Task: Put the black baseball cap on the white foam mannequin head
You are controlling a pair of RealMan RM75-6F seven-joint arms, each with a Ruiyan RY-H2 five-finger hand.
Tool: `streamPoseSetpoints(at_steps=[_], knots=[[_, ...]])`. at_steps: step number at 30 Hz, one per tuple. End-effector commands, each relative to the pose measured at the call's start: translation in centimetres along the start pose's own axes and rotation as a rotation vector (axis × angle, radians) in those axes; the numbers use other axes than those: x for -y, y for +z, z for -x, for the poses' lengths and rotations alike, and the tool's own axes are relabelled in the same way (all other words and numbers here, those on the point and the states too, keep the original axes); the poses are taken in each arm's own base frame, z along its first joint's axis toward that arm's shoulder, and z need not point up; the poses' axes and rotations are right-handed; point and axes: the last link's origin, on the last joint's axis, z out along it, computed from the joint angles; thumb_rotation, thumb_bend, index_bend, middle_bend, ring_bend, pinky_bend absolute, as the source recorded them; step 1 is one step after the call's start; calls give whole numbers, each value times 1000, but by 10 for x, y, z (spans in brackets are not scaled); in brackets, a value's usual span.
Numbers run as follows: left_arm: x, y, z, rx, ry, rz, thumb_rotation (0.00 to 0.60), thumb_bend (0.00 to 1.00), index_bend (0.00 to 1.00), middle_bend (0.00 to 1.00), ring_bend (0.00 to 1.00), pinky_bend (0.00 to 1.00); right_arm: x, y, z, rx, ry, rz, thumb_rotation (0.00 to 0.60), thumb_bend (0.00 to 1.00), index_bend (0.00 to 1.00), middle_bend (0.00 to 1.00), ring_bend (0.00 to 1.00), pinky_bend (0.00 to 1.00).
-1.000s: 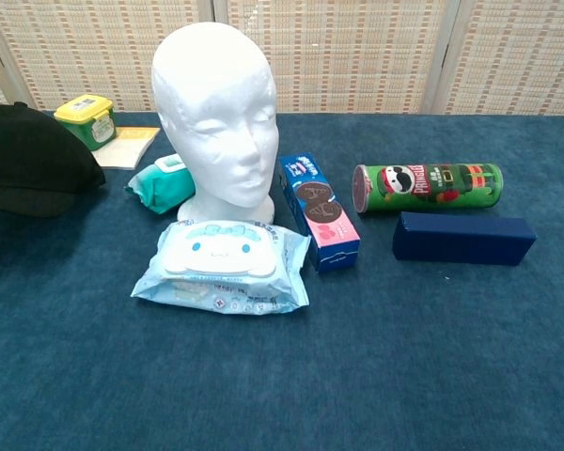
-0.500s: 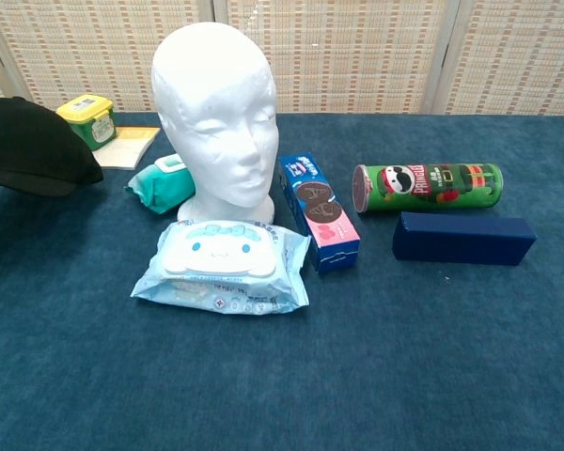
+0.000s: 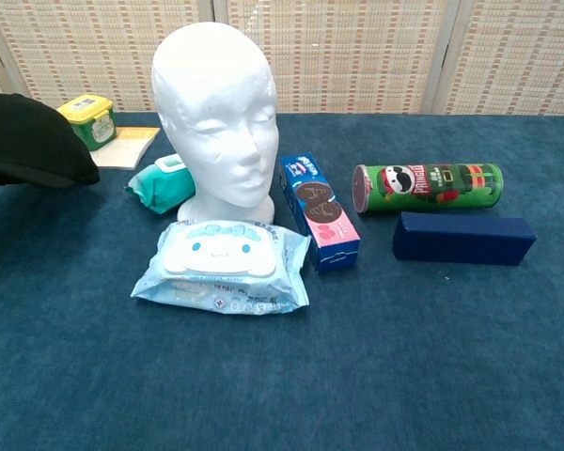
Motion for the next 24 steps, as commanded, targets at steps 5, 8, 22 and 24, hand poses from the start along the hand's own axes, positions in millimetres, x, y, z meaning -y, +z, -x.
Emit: streamPoseSetpoints(at_steps=[5,8,22,24], knots=[[-4,7,-6,-53,-4,44,600,361,872,533,377,423,0,0,-1,-2,2,0,600,0,151,269,155,449],[-4,10,-8,-65,2,55,600,360,873,534,377,425,0,0,-1,-2,3,0,600,0,150,269,155,449],[-12,30,-24,-143,7,120,600,359,883,545,384,431,0,0,-1,-2,2,1,600,0,150,269,155,449],[-13,34,-26,-154,7,129,600,359,886,548,386,433,-1,0,-1,-2,2,1,600,0,150,269,155,449]])
